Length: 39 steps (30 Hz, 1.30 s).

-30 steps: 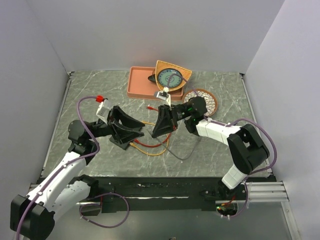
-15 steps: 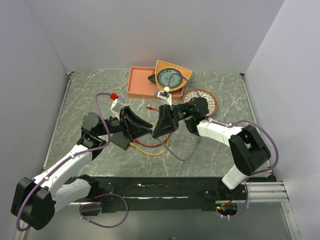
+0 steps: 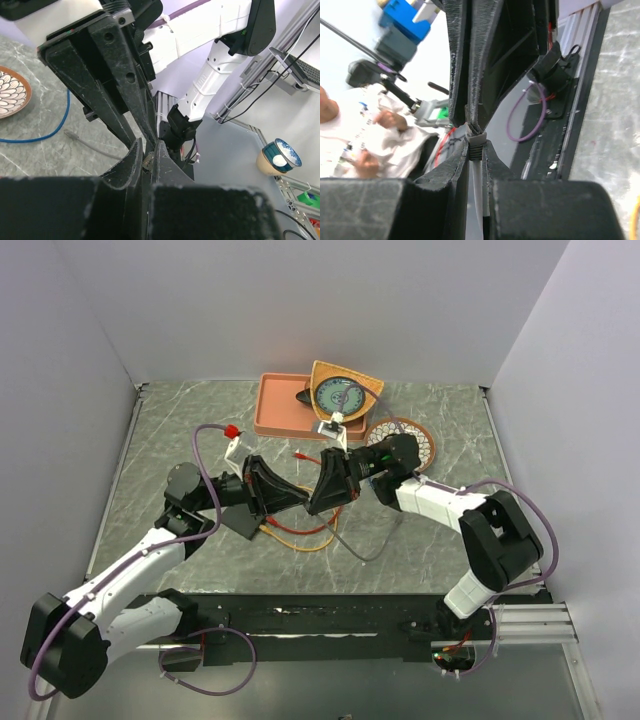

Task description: Insert the plug into the switch port

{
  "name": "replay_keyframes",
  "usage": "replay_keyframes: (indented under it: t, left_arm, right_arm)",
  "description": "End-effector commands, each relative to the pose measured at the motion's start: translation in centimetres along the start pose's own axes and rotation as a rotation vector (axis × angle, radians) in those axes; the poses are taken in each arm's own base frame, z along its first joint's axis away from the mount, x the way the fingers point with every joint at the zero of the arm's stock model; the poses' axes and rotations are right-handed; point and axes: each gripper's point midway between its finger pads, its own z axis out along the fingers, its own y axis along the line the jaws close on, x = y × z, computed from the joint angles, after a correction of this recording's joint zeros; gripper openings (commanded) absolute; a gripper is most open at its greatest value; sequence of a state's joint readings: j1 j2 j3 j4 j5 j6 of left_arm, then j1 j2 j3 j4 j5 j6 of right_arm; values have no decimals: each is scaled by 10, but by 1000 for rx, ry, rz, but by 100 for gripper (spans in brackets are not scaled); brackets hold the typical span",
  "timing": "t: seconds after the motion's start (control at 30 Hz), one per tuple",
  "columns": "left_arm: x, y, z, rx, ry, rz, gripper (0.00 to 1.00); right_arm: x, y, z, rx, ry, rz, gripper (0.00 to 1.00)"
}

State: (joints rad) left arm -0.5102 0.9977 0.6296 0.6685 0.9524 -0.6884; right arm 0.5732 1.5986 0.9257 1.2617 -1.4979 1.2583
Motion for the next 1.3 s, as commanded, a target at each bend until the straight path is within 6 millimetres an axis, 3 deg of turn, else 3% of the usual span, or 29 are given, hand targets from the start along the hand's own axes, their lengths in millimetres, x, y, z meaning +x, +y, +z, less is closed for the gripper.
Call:
replay_keyframes:
  t: [0.0, 0.03, 0.07, 0.1, 0.13, 0.23, 0.4, 0.43, 0.53, 0.57, 0.63, 0.67, 0.7, 0.8, 0.87, 1.0, 1.1, 1.2, 1.27]
  left_arm:
    - [-24, -8, 5, -6, -41, 99, 1]
    - [-24, -8, 5, -13, -32, 95, 1]
    - [-25, -8, 4, -20, -30, 114, 1]
    - [-24, -7, 3, -25, -25, 115, 1]
    - [-26, -7, 3, -29, -25, 123, 1]
    - [-25, -1, 3, -70, -7, 113, 1]
    - [-30, 21, -1, -231, -14, 39, 1]
    - [-41, 28, -2, -290, -47, 33, 1]
    - [-48, 47, -6, -426, -75, -64, 1]
    - [-49, 53, -7, -461, -82, -111, 1]
    - [-51, 60, -10, -540, -88, -202, 1]
    - [-53, 68, -11, -580, -101, -222, 1]
    - [-49, 71, -13, -605, -88, -261, 1]
    - [-58, 79, -16, -697, -111, -358, 1]
    - [-51, 89, -21, -769, -117, -444, 1]
    - [-46, 91, -16, -759, -114, -533, 1]
    - [-44, 92, -12, -749, -114, -571, 1]
    - [-46, 88, -8, -707, -123, -579, 1]
    - [-49, 86, -7, -696, -133, -573, 1]
  right_arm:
    - [-18, 26, 1, -1, -21, -330, 20]
    - [-20, 19, 1, 13, -22, -443, 32]
    - [-14, 17, 0, 54, -20, -305, 37]
    - [-20, 9, 0, 120, -51, -311, 43]
    - [-20, -5, -2, 189, -38, -435, 56]
    - [-27, -15, -10, 358, -43, -406, 74]
    - [-44, -33, -33, 654, -94, -411, 94]
    - [-52, -41, -43, 755, -127, -415, 99]
    - [-57, -42, -49, 894, -154, -442, 99]
    - [-65, -46, -60, 1016, -187, -461, 99]
    - [-65, -46, -52, 1086, -167, -511, 99]
    - [-69, -49, -60, 1167, -184, -521, 99]
    - [-66, -47, -50, 1163, -174, -541, 99]
    - [-70, -47, -49, 1245, -190, -589, 99]
    - [-73, -47, -51, 1297, -219, -610, 98]
    - [-78, -49, -63, 1438, -261, -660, 94]
    - [-81, -49, -59, 1441, -279, -690, 93]
    - [-81, -54, -52, 1422, -257, -699, 81]
    - [-81, -60, -47, 1414, -236, -698, 80]
